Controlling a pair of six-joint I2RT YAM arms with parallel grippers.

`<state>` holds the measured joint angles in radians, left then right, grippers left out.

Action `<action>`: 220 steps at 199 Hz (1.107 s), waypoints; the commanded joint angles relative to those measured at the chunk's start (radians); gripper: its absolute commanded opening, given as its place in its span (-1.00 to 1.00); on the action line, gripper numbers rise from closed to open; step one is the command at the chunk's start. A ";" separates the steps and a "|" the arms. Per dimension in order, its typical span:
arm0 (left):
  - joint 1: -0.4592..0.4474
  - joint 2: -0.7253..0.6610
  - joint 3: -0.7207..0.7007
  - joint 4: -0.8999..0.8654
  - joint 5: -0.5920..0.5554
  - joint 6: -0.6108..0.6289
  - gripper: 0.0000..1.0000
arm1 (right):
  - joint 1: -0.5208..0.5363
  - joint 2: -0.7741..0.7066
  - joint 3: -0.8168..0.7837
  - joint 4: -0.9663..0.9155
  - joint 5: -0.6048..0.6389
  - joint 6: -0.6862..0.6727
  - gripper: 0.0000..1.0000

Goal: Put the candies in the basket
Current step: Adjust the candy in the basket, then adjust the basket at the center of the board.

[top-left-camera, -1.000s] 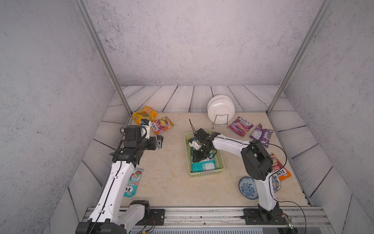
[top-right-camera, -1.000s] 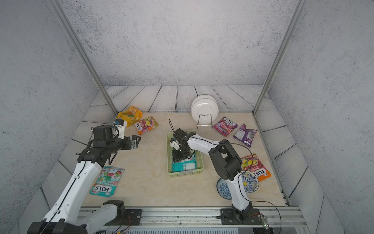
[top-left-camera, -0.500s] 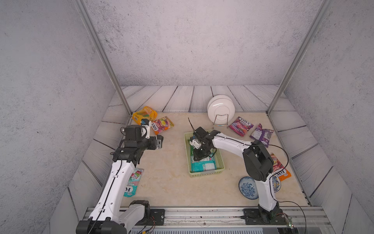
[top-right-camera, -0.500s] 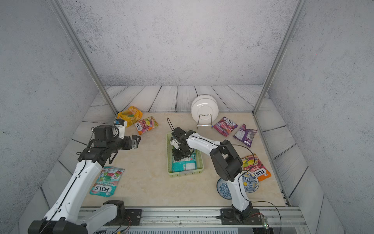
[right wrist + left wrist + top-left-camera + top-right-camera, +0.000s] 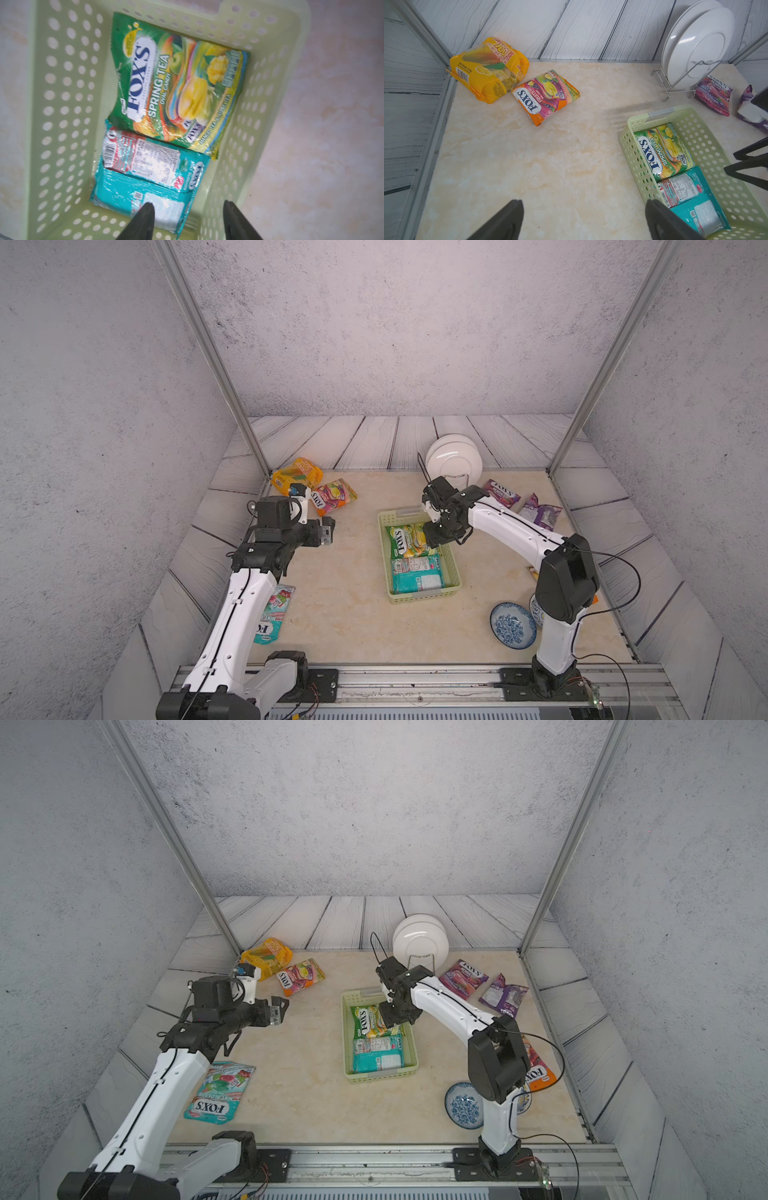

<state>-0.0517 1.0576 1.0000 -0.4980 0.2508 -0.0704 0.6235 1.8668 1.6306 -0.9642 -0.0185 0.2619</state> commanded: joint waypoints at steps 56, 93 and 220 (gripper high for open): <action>-0.003 0.016 0.022 -0.003 -0.020 0.006 0.96 | -0.028 -0.107 -0.187 0.018 -0.002 0.050 0.51; -0.007 0.018 0.038 -0.017 -0.005 0.003 0.96 | -0.024 -0.102 -0.241 0.055 -0.100 0.081 0.41; -0.019 0.035 0.027 0.000 -0.065 -0.009 0.96 | 0.007 -0.115 -0.302 0.128 -0.187 0.142 0.14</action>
<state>-0.0605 1.0836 1.0061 -0.5114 0.2222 -0.0719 0.6205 1.8091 1.3479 -0.8528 -0.1776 0.3889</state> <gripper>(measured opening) 0.980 0.573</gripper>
